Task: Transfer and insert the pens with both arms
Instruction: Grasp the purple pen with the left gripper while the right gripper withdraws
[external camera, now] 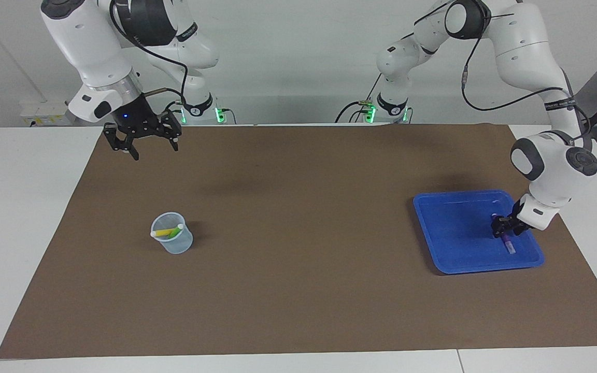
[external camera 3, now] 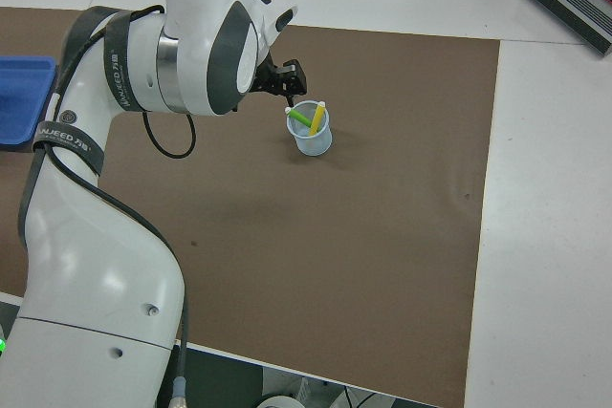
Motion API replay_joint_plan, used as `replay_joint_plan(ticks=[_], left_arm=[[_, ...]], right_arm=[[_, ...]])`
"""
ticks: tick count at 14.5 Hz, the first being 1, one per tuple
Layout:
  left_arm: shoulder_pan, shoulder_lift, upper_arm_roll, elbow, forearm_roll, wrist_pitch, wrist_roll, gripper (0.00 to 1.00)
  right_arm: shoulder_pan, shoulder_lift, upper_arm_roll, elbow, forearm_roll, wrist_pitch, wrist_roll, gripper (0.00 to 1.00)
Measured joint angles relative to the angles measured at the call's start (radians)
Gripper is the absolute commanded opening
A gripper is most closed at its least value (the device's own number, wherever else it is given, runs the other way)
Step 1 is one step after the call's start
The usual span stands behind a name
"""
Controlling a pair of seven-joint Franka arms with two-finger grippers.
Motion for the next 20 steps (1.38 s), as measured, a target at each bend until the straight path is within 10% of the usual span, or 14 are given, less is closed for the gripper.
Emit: replay_joint_plan(ticks=[4,8,20], left_arm=[[0.000,-0.001,0.000,-0.012,0.000,0.000,0.000,0.39],[0.000,-0.004,-0.002,-0.014,0.000,0.001,0.000,0.00],[-0.034,-0.032,-0.040,0.107,-0.021,-0.259,-0.004,0.00]], right_arm=[[0.013,0.000,0.001,0.000,0.033,0.000,0.003,1.00],[0.034,0.000,0.001,0.000,0.034,0.000,0.007,1.00],[0.052,0.000,0.001,-0.002,0.045,-0.010,0.007,1.00]])
